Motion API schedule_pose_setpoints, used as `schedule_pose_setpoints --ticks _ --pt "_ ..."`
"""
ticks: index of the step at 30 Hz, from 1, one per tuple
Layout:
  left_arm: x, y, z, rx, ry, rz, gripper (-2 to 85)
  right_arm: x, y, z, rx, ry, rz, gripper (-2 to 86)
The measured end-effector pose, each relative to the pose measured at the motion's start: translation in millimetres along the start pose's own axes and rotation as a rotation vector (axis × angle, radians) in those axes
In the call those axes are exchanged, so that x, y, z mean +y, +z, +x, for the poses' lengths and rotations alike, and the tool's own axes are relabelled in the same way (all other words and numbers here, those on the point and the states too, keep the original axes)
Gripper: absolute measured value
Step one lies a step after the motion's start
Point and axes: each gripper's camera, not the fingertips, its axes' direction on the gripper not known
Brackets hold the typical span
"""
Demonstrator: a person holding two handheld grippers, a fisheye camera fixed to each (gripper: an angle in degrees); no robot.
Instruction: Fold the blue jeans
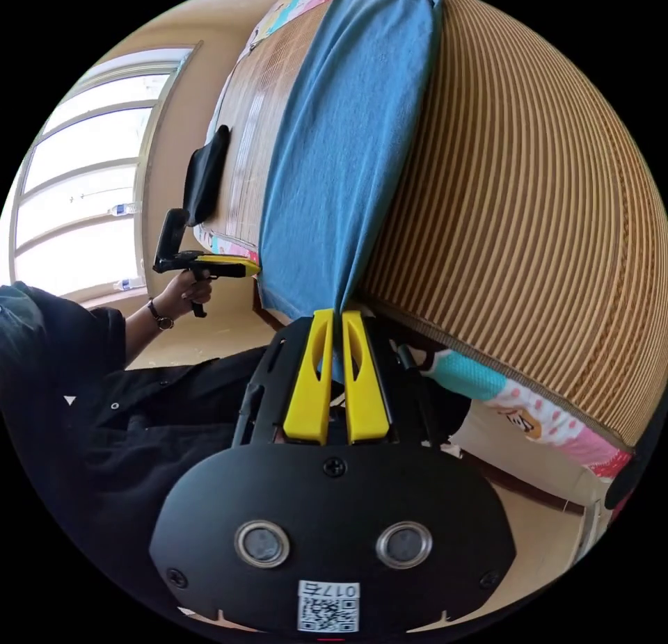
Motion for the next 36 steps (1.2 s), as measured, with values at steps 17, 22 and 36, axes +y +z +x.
schedule_pose_setpoints --ticks 17,22,36 --pt "-162 -109 24 -0.002 -0.037 0.51 5.9 -165 -131 104 -0.114 0.062 0.446 8.8" --pt "-163 -113 -1 0.177 -0.065 0.502 1.0 -185 -137 92 -0.007 -0.016 0.401 2.9" --pt "-135 -136 -13 0.333 -0.057 0.595 9.2 -161 -168 159 -0.388 0.083 0.483 10.9"
